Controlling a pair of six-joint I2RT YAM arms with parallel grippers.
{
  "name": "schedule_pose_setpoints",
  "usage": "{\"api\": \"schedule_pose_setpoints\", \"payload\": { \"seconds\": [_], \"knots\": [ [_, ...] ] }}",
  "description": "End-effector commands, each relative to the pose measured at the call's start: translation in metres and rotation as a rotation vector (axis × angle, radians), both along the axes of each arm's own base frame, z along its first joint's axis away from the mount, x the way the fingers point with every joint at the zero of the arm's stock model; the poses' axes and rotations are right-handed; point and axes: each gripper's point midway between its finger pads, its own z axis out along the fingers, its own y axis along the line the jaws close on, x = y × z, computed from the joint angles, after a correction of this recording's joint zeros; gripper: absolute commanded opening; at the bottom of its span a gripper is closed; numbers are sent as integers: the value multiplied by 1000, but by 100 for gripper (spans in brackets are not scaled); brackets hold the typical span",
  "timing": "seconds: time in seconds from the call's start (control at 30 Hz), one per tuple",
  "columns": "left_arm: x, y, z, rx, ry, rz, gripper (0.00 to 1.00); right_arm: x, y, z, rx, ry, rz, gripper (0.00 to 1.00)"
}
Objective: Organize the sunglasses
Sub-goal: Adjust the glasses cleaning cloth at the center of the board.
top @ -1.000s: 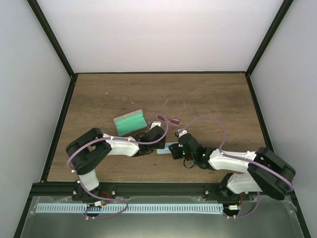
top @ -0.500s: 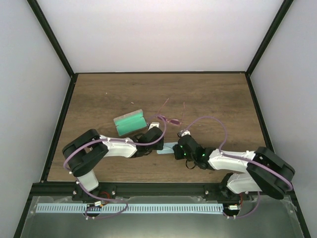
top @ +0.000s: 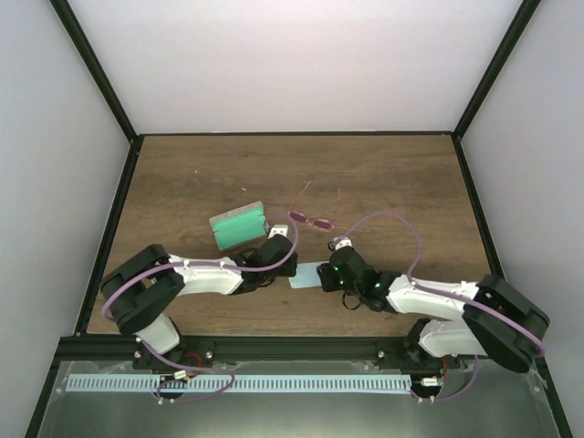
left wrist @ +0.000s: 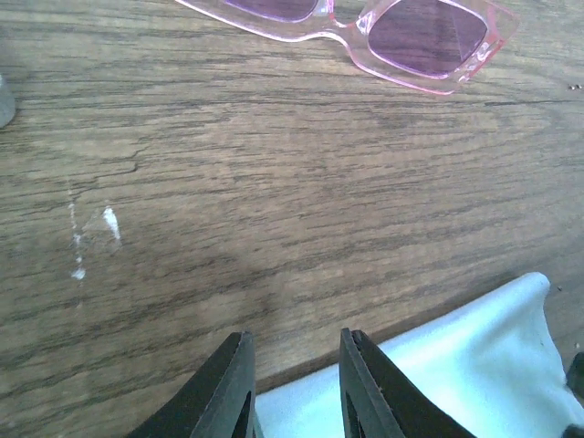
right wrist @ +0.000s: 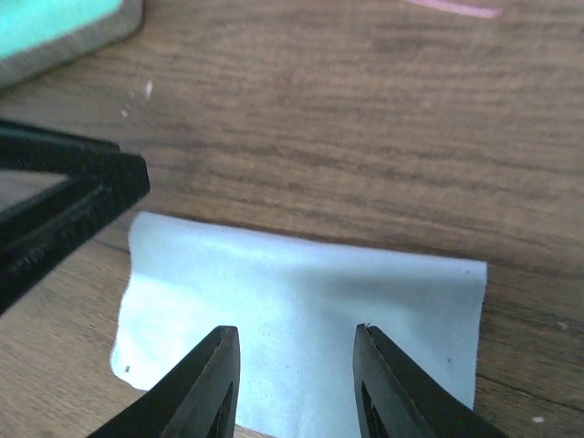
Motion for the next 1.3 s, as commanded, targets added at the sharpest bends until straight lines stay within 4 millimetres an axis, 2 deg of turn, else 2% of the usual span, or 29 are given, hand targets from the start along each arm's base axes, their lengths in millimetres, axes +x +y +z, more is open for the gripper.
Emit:
{"api": "schedule_pose_setpoints", "payload": {
  "seconds": [0.0,0.13,0.3,0.4,0.57,0.9,1.03,1.27],
  "knots": [
    [-2,3,12,-41,-42,-14,28,4,-8,20,8,-49,-47,36],
    [-14,8,4,-42,-20,-37,25,0,-23,15,-16,-33,-97,36],
    [-46,12,-11,-8,46,-46,25,-6,-31,-6,-61,23,-115,36],
    [-61,9,-11,17,58,-42,26,-8,-34,-15,-81,43,-125,36],
    [-61,0,-2,46,35,-22,28,-9,-38,-18,-89,46,-136,36],
    [-57,-4,-25,119,61,0,28,-8,-33,-23,-97,55,-122,33],
    [-59,2,-25,131,69,14,28,-8,-33,-22,-95,51,-119,32],
    [-65,10,-13,155,66,11,28,-8,-33,-22,-95,53,-121,32]
  ]
}}
